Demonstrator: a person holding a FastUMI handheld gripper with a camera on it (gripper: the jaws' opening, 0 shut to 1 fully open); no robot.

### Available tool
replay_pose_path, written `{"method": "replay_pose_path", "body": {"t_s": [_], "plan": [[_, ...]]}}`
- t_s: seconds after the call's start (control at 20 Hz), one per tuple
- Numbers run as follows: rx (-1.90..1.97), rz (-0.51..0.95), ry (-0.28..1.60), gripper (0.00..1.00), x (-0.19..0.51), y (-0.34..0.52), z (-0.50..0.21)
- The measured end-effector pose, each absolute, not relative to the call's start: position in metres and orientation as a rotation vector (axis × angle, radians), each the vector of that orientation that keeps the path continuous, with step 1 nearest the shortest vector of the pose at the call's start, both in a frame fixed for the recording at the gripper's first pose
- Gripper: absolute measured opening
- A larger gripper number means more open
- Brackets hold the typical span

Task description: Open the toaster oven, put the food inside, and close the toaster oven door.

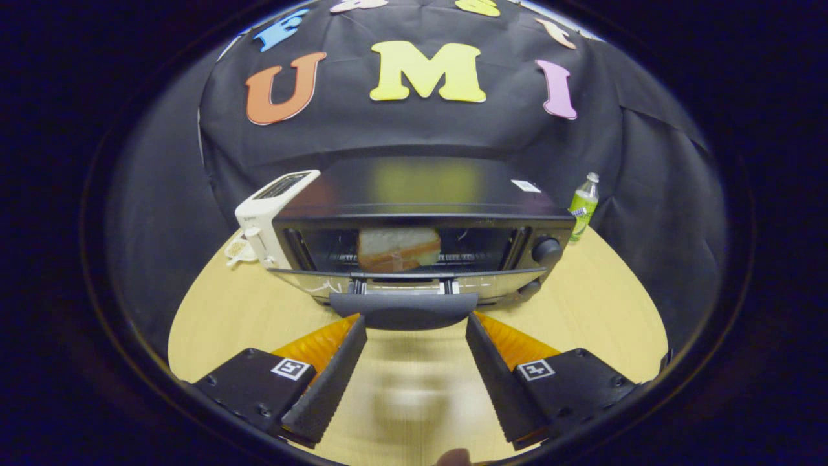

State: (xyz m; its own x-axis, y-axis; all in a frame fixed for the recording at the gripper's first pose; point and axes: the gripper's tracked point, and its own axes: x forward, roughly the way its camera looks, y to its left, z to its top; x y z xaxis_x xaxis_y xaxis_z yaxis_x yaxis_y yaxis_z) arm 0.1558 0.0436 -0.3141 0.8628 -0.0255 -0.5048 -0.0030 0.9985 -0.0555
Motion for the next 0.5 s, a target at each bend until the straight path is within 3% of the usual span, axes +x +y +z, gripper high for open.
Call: {"method": "replay_pose_path", "body": {"t_s": [0.5], "plan": [[-0.024, 0.030, 0.337, 1.00, 0.131, 0.059, -0.184]]}}
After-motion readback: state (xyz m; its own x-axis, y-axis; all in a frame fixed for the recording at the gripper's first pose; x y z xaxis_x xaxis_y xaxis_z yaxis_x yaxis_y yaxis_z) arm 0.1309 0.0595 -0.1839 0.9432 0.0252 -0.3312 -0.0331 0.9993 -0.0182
